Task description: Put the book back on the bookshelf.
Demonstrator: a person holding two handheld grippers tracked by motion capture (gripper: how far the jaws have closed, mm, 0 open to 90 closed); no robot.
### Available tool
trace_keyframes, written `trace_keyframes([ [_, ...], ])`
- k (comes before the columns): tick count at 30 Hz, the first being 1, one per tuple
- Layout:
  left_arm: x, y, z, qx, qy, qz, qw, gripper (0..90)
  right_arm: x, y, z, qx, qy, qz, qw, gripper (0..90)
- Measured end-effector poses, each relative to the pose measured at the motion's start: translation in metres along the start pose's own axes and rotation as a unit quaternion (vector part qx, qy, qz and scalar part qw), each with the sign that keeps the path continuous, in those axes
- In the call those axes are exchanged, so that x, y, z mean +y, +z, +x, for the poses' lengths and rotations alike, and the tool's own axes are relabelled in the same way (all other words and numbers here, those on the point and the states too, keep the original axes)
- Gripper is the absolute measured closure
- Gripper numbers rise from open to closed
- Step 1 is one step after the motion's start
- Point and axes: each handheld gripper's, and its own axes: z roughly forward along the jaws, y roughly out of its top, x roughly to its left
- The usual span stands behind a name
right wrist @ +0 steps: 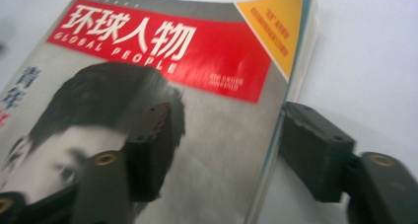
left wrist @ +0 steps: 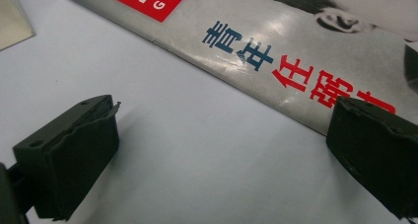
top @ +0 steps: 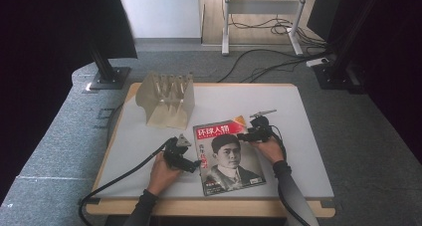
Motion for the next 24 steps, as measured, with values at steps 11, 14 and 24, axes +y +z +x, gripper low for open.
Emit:
trace_keyframes([
  [11, 0.000, 0.000, 0.001, -0.002, 0.002, 0.000, 1.0000, 0.0, 0.008, 0.013, 0.002, 0.038, -0.019, -0.004, 0.9991, 69.3],
  [14, 0.000, 0.000, 0.001, -0.002, 0.002, -0.001, 1.0000, 0.0, 0.008, 0.005, 0.007, 0.035, -0.036, -0.015, 0.9986, 80.1],
  [24, 0.000, 0.000, 0.001, -0.004, 0.002, 0.000, 1.0000, 0.0, 0.016, -0.018, 0.035, 0.016, -0.109, -0.026, 0.9935, 85.7],
])
